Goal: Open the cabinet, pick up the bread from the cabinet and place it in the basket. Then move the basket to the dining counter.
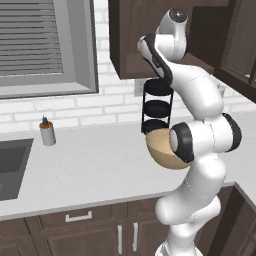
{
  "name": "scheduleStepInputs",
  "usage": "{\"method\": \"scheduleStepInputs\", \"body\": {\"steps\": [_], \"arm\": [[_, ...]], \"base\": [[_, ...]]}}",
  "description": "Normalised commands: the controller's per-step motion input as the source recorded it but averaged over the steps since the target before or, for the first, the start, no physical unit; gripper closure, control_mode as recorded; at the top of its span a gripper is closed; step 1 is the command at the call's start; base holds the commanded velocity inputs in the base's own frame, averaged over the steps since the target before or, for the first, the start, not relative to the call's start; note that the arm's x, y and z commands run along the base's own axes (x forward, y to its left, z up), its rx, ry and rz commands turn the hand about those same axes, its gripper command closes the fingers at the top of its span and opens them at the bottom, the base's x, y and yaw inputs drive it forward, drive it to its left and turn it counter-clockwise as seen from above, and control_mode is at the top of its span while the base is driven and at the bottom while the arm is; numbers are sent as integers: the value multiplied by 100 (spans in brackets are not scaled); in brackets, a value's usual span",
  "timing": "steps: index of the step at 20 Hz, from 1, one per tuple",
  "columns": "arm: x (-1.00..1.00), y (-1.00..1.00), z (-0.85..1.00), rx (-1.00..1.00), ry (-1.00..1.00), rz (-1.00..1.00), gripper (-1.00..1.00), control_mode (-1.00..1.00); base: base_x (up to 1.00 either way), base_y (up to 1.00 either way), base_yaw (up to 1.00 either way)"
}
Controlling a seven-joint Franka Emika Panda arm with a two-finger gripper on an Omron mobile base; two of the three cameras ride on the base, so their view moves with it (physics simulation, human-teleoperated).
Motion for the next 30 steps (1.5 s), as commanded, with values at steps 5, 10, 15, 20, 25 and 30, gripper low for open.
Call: {"method": "scheduleStepInputs", "body": {"steps": [5, 10, 15, 20, 25, 30], "arm": [[42, 0, 0, -1, 3, 0, -100, -100], [36, 0, -4, 0, 1, 0, -100, -100], [30, 1, -13, 0, 0, 0, -100, -100], [20, 0, -16, -2, 1, 0, -100, -100], [10, 1, -20, -3, 1, 0, -100, -100], [0, 0, -26, -8, 0, -5, -100, -100]], "base": [[0, 0, 0], [0, 0, 0], [0, 0, 0], [0, 0, 0], [0, 0, 0], [0, 0, 0]]}}
